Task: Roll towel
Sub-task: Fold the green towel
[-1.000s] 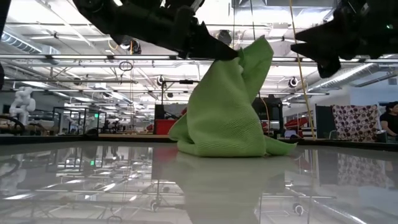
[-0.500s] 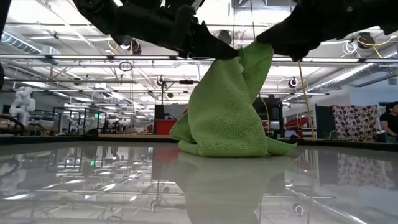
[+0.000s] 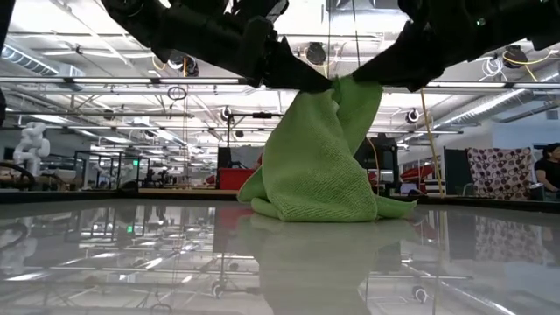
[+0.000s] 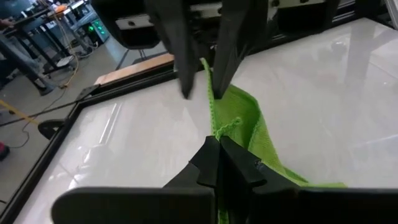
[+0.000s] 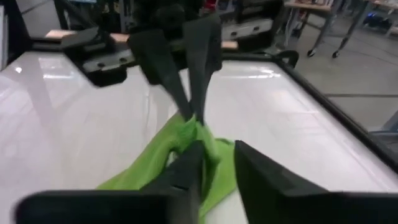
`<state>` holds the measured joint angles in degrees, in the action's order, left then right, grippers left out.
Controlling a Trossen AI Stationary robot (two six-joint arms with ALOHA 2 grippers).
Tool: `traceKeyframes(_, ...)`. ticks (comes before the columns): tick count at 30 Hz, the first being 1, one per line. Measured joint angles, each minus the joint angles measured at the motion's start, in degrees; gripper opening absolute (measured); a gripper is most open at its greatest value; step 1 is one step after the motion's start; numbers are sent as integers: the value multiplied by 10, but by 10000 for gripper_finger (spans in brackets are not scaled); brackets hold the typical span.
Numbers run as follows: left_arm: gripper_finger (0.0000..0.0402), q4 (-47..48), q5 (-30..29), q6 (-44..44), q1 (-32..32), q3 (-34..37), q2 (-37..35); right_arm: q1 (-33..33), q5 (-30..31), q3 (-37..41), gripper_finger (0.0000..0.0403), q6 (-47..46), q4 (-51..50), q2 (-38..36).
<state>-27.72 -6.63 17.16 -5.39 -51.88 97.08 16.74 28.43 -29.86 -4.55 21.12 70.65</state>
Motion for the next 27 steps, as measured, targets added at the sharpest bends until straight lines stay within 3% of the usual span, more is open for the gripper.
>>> traceKeyframes(4, 12, 0, -1, 3, 0, 0, 0, 0, -3, 0, 8, -11, -32, 0)
traceKeyframes(14, 15, 0, -1, 31, -13, 0, 0, 0, -3, 0, 1, -21, -41, 0)
traceKeyframes(23, 98, 0, -26, 46, -31, 0, 0, 0, -2, 0, 1, -27, -41, 0)
traceKeyframes(27, 112, 4, -27, 46, -31, 0, 0, 0, -2, 0, 0, -29, -41, 0)
